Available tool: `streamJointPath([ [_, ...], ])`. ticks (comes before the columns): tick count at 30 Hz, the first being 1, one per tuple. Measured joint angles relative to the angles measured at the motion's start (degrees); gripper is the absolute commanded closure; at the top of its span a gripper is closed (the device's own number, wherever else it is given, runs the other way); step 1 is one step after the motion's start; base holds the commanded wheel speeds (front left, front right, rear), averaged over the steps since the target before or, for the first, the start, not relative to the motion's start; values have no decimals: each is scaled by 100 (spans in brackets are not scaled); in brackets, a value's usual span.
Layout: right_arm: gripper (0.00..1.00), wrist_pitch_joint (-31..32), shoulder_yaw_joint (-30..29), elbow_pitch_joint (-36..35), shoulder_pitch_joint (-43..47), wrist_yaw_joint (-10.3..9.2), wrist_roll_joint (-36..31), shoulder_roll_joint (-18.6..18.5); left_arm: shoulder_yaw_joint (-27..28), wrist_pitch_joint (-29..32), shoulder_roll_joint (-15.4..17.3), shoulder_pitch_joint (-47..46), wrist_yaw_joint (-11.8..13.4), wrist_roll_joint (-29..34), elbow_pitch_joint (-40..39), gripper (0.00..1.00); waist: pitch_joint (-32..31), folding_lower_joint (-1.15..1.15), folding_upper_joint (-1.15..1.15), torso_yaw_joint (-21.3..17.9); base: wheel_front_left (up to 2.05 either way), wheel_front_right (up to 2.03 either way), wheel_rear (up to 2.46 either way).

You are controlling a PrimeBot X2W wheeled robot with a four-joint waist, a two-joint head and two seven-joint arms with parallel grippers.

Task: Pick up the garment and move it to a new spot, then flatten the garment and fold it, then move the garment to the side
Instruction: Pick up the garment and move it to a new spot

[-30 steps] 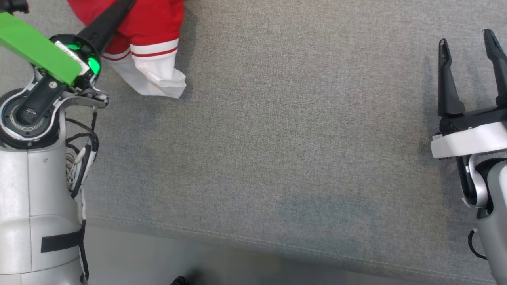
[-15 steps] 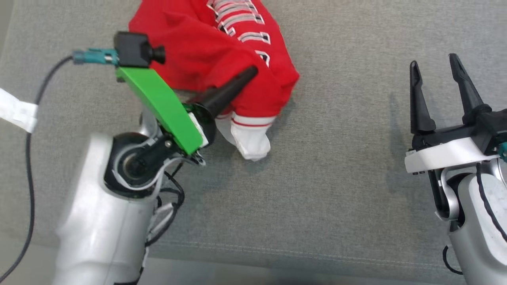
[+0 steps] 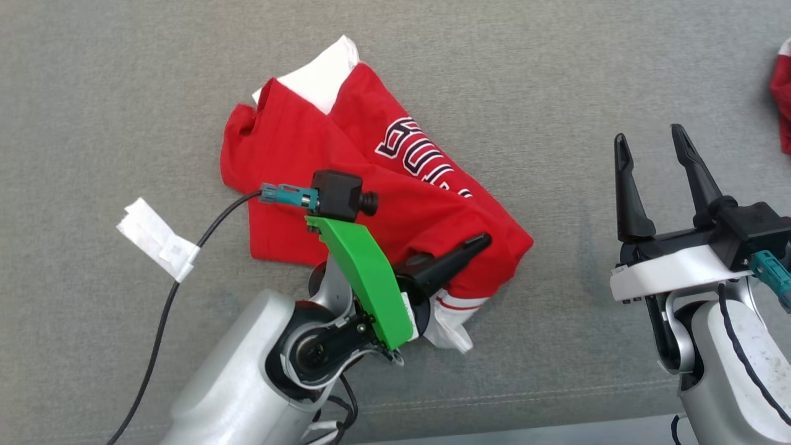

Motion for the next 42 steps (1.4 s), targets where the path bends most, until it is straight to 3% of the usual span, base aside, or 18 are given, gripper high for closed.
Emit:
streamJointPath([
  [6, 0, -9, -81, -51, 152, -40, 1, 42, -414, -532, 31, -65, 169, -182, -88, 100, -173, 0, 0, -469, 0, 0, 0],
  [12, 0, -51, -42, -114, 269, -40, 1, 115, -258, -1402, 30, -265, 533, -264, 105, 100, -294, 0, 0, -945, 0, 0, 0],
  [18, 0, -52, 94, -134, 304, -21, 40, 156, 187, -2054, 27, -289, 1026, 572, 954, 100, -339, 0, 0, -1423, 0, 0, 0],
  [23, 0, -53, -68, -172, 383, -27, 92, 129, 460, -2492, 21, -421, 1082, 964, 1508, 100, -307, 0, 0, -1730, 0, 0, 0],
  [34, 0, -54, -46, -216, 387, -33, 98, 74, 869, -2926, 42, -658, 1089, 1074, 2163, 100, -196, 0, 0, -1554, 0, 0, 0],
  [42, 0, 9, 242, -188, 400, 119, 80, 62, 1053, -3112, 24, -664, 1129, 982, 2563, 100, -172, 0, 0, -1215, 0, 0, 0],
])
